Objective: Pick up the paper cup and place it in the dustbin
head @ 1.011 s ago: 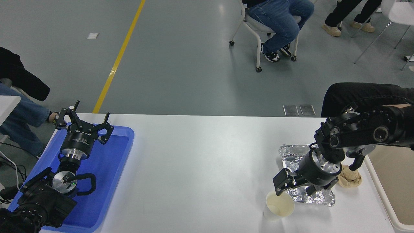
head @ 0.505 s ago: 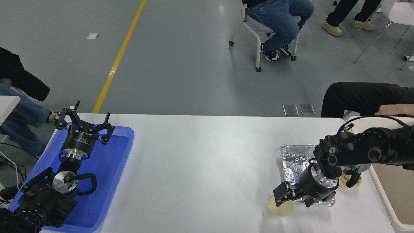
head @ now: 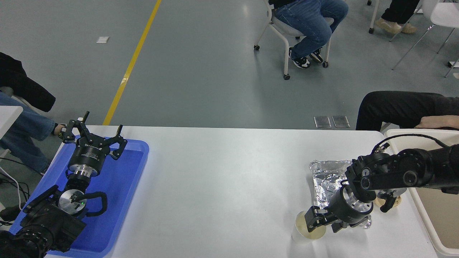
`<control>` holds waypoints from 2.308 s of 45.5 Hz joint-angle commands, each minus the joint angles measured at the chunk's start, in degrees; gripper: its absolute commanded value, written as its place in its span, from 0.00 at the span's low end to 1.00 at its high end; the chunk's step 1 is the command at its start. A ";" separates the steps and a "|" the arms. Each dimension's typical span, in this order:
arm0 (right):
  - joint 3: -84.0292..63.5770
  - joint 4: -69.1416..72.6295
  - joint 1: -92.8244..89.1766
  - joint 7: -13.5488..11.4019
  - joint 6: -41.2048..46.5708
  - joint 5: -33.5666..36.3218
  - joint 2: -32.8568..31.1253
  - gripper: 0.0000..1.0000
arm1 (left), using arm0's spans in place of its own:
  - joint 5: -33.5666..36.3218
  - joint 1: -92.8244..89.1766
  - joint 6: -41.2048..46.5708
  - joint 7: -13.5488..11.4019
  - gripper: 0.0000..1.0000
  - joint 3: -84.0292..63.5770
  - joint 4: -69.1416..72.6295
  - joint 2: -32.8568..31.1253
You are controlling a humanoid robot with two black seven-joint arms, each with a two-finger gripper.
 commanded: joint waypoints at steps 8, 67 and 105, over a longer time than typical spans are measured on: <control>-0.27 -0.45 0.59 0.17 0.70 -1.31 0.06 0.00 | 0.00 -0.01 0.00 0.00 1.00 -0.04 -0.06 -0.02; -26.11 22.40 62.12 -0.54 16.70 14.51 -2.58 0.00 | 0.09 -0.01 0.00 0.09 1.00 -0.04 -0.06 -0.02; -40.00 13.97 62.12 -0.36 17.22 -0.24 -13.46 0.00 | 0.00 -0.10 0.00 0.09 1.00 -0.04 -0.06 -0.11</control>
